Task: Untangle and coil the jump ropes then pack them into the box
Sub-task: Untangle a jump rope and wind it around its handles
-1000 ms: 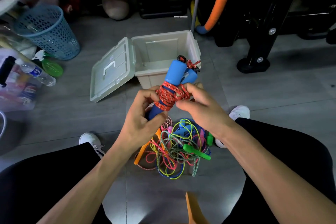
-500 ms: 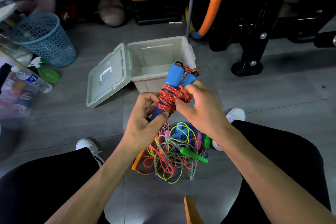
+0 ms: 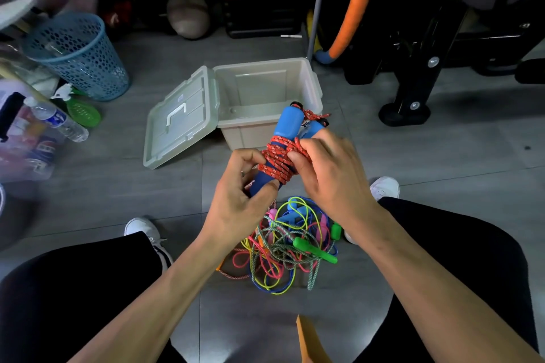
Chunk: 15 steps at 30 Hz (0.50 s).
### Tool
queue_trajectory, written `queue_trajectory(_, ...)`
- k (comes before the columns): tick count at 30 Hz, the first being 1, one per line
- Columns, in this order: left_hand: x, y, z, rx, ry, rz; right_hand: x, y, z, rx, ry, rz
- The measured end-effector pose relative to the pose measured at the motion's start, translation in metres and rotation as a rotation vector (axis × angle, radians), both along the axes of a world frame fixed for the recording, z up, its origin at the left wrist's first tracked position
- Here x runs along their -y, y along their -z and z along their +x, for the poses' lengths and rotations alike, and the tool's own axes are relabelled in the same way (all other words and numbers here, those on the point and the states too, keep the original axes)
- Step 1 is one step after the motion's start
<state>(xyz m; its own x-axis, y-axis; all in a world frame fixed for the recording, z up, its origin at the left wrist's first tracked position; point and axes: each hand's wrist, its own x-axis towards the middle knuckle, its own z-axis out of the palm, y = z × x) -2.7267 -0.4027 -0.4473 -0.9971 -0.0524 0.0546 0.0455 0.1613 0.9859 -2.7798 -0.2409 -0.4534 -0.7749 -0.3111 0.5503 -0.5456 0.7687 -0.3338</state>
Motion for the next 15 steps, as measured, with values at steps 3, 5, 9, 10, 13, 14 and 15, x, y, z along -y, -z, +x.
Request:
queue_trajectory(3, 0.001, 0.001, 0.001, 0.011, -0.016, -0.070, 0.001, 0.007, -0.002, 0.193, -0.060, -0.172)
queue_trajectory(5, 0.005, 0.000, 0.001, -0.012, 0.012, -0.204, 0.006, 0.011, 0.000, 0.308, -0.087, -0.266)
queue_trajectory(9, 0.004, -0.005, 0.001, -0.129, 0.026, -0.363, 0.017, 0.009, 0.004, 0.410, -0.133, -0.335)
queue_trajectory(10, 0.006, -0.006, -0.002, -0.165, -0.016, -0.390, 0.018, 0.006, 0.004, 0.422, -0.139, -0.348)
queue_trajectory(13, 0.015, -0.004, -0.015, -0.251, -0.115, -0.488, 0.015, -0.001, 0.000, 0.482, -0.149, -0.329)
queue_trajectory(14, 0.016, -0.003, -0.017, -0.283, -0.116, -0.529, 0.013, -0.003, -0.001, 0.510, -0.154, -0.299)
queue_trajectory(15, 0.016, -0.001, -0.018, -0.315, -0.107, -0.557, 0.012, -0.004, -0.001, 0.534, -0.157, -0.266)
